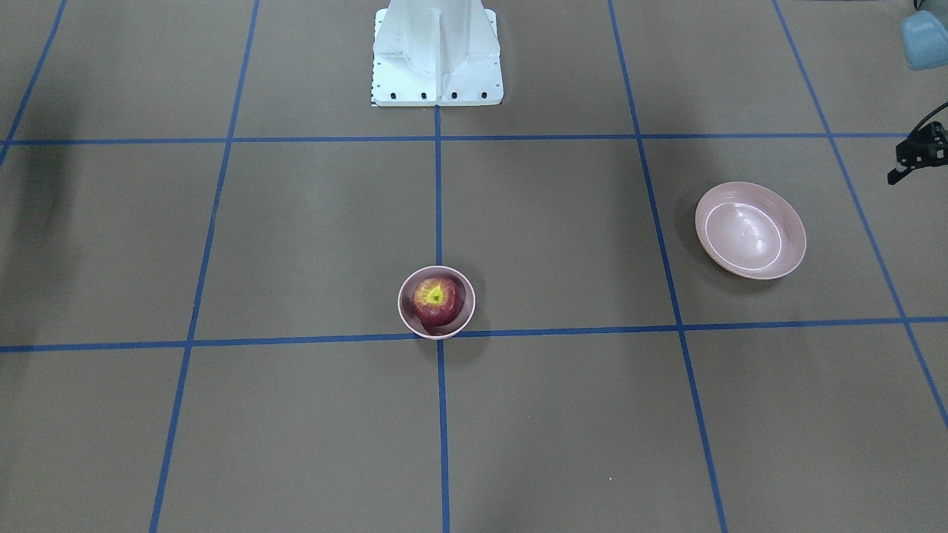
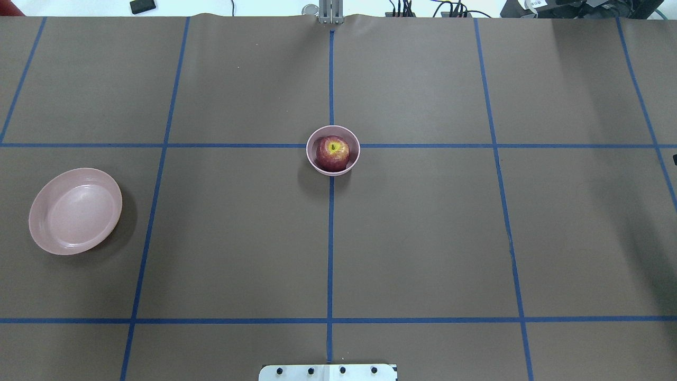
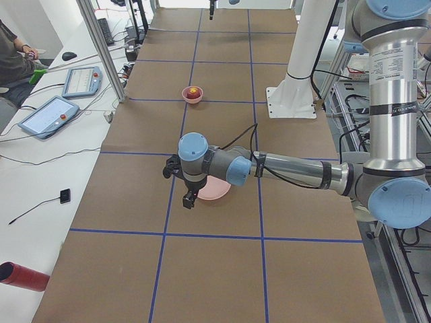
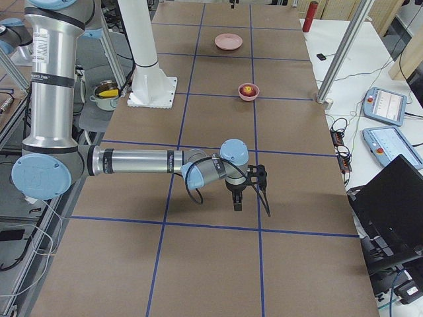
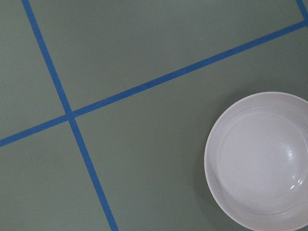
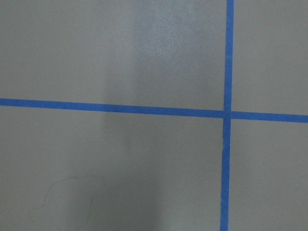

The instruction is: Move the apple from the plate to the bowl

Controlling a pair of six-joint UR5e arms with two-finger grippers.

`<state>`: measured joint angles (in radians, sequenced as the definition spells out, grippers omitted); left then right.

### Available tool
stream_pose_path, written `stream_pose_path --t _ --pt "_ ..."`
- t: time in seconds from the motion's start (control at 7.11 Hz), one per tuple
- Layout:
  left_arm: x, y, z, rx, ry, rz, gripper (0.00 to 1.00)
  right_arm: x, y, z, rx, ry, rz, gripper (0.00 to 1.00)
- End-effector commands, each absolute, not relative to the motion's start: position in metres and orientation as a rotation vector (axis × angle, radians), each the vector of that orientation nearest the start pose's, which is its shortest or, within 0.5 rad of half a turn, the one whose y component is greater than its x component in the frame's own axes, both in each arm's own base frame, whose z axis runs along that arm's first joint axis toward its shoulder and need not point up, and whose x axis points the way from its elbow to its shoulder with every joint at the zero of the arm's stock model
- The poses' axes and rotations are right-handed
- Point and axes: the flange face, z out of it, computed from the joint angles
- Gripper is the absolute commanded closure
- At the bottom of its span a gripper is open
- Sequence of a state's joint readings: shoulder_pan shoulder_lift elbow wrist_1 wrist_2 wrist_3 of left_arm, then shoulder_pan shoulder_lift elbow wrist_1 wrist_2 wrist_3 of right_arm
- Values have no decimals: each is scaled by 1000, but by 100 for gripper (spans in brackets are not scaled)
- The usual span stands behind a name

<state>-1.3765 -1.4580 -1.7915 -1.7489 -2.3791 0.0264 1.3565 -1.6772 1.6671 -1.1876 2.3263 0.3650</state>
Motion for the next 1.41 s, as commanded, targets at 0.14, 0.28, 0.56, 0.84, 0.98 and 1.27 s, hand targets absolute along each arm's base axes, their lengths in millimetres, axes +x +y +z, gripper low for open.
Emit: stream_pose_path --t 0.14,0.28,0.56,0.84,0.98,1.27 --pt "18 -467 623 135 815 267 2 -32 -470 598 64 -870 19 0" --pt "4 -470 623 138 808 232 2 -28 -470 600 65 -860 -21 0" --pt "-3 -472 631 135 782 217 2 1 -472 613 20 -811 -88 0" --pt "-2 -473 628 139 790 220 2 19 -470 603 53 -765 -78 0" --pt "-3 -472 621 128 810 212 2 20 -465 609 45 -766 -73 0" --pt "-23 -457 618 67 887 135 2 20 -453 616 29 -773 -65 0"
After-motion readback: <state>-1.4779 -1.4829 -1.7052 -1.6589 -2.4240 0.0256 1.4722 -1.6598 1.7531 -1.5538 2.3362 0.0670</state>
